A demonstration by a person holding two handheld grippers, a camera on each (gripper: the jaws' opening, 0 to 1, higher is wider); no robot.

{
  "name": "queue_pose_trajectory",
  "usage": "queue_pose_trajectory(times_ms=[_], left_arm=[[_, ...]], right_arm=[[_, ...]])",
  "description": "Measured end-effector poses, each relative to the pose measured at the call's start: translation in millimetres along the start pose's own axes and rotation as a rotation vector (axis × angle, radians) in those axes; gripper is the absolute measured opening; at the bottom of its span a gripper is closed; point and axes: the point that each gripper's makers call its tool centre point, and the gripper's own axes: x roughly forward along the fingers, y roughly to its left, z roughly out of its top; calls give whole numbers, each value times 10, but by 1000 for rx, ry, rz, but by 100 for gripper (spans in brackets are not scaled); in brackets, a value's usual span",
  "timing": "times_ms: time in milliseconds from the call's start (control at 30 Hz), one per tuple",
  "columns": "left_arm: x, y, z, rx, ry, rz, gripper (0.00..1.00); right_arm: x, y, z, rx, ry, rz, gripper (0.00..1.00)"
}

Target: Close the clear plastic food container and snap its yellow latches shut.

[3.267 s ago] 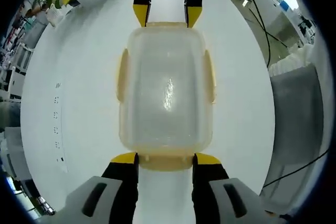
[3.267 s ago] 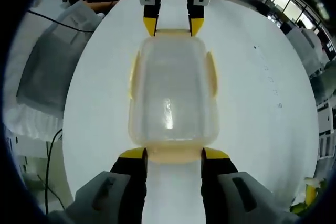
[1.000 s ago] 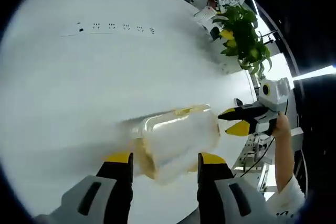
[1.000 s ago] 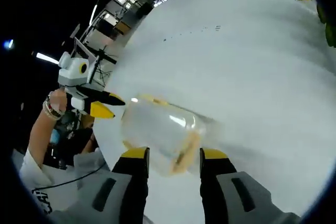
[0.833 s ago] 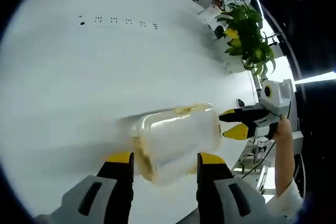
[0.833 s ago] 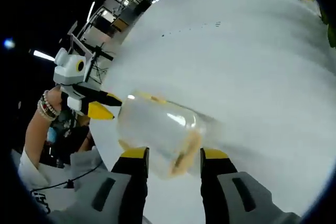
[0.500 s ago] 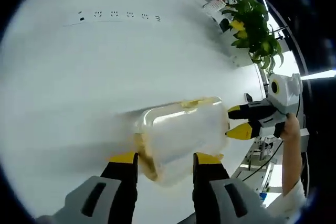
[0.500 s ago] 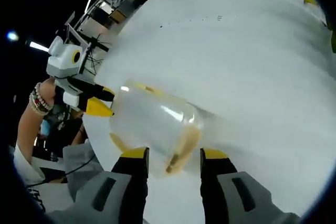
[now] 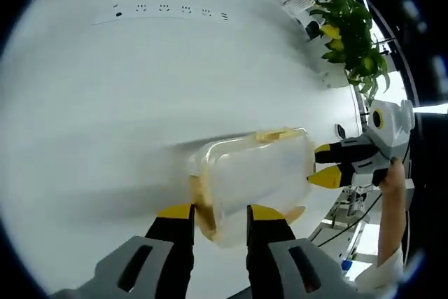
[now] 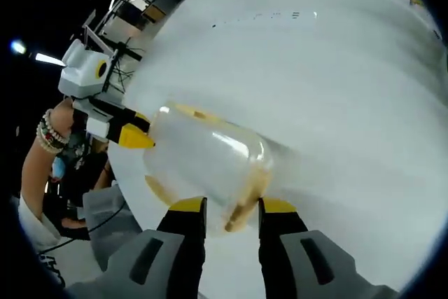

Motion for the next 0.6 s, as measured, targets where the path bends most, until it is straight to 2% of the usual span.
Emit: queue_pose_trajectory(times_ms=[167,367,600], left_arm=[[2,2,-7,-8,1,-6,20],[7,9,-22,-52,16,-4,18],[14,11,-30,-75,18,-16,17]], right_arm=[[8,-16,19,11,-9,11,24],[23,-38,54,18,-8,9,24],[35,28,-4,13,8,2,23]])
